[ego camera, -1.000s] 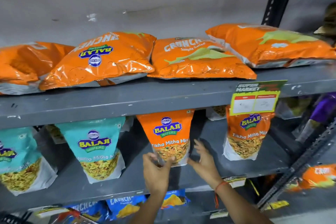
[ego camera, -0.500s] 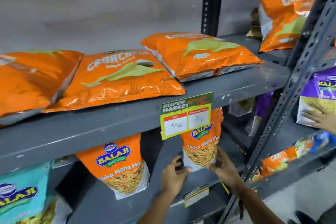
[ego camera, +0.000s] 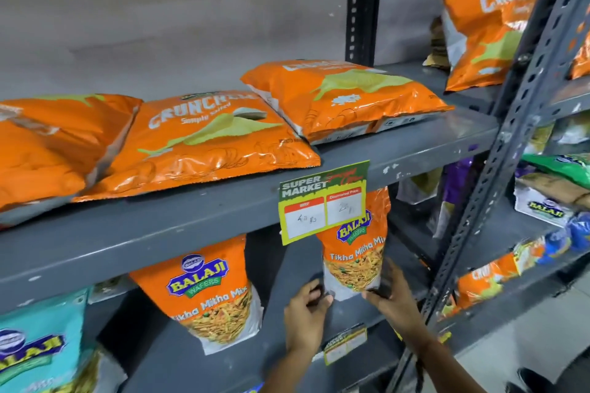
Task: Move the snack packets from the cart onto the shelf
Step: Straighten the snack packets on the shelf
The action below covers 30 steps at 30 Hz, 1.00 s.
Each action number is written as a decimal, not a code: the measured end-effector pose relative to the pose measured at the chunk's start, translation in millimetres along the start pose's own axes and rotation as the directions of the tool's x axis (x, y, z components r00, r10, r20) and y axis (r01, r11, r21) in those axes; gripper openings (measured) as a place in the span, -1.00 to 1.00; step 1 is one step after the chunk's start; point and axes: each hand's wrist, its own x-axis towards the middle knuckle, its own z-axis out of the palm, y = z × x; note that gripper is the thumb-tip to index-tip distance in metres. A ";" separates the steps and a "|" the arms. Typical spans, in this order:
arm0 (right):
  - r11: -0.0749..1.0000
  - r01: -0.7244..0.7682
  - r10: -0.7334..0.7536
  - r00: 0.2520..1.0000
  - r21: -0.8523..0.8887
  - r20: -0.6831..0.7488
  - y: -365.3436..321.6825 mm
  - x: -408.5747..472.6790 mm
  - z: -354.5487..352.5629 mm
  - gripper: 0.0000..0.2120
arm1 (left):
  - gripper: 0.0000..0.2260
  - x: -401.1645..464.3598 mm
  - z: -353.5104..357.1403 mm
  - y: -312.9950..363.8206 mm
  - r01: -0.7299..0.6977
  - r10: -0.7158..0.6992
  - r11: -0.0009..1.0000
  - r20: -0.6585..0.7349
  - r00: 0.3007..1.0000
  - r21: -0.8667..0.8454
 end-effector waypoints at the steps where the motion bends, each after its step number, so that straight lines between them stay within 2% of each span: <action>1: 0.999 0.007 -0.002 0.996 0.047 -0.094 -2.5 -10.5 7.4 -0.36 | -0.62 -6.4 -7.9 -1.4 -0.008 0.008 1.000 -0.001 1.000 -0.008; 3: 0.999 0.023 -0.010 0.955 0.040 -0.296 -7.2 -39.2 28.4 -0.51 | -0.68 -23.5 -28.1 -3.7 -0.028 0.027 0.999 -0.026 0.999 -0.039; 4: 1.000 0.017 -0.012 0.936 0.011 -0.352 -7.1 -55.2 40.2 -0.57 | -0.71 -33.6 -40.4 -4.9 -0.033 0.030 0.997 -0.053 0.998 -0.063; 6: 0.999 -0.009 0.026 0.930 0.047 -0.367 -4.6 -86.7 68.2 -0.62 | -0.77 -56.1 -70.6 -8.6 -0.041 0.027 0.993 -0.118 0.993 -0.114; 9: 0.998 -0.037 0.028 0.979 -0.041 -0.203 -16.0 -138.2 128.3 -0.55 | -0.84 -92.7 -134.5 -18.2 -0.100 0.065 0.986 -0.240 0.969 -0.134; 12: 0.998 0.062 -0.062 0.994 -0.006 -0.095 -39.2 -187.6 201.9 -0.56 | -0.78 -133.4 -217.6 -26.8 -0.149 0.092 0.981 -0.378 0.921 -0.123; 14: 0.991 0.129 -0.129 0.991 -0.022 0.025 -63.0 -224.6 251.3 -0.59 | -0.86 -159.3 -279.9 -30.9 -0.178 0.100 0.976 -0.474 0.875 -0.122; 18: 0.970 0.241 -0.216 0.919 -0.037 0.329 -89.9 -289.5 335.6 -0.64 | -0.86 -197.3 -399.5 -50.3 -0.175 0.078 0.981 -0.643 0.762 -0.089; 21: 0.976 0.211 -0.154 0.833 -0.048 0.532 -90.8 -329.1 390.9 -0.65 | -0.86 -214.6 -468.2 -80.3 -0.126 -0.009 0.985 -0.764 0.645 -0.117; 23: 0.975 0.211 -0.125 0.776 -0.068 0.619 -84.0 -344.4 423.3 -0.65 | -0.84 -219.1 -503.3 -104.8 -0.109 -0.080 0.978 -0.796 0.601 -0.180; 27: 0.968 0.216 -0.066 0.711 -0.128 0.701 -77.8 -332.8 483.7 -0.61 | -0.77 -212.7 -549.1 -152.5 -0.057 -0.211 0.953 -0.785 0.582 -0.298; 30: 0.958 0.223 -0.024 0.685 -0.179 0.728 -73.8 -306.2 530.7 -0.44 | -0.61 -198.0 -573.4 -178.1 0.023 -0.261 0.949 -0.744 0.615 -0.314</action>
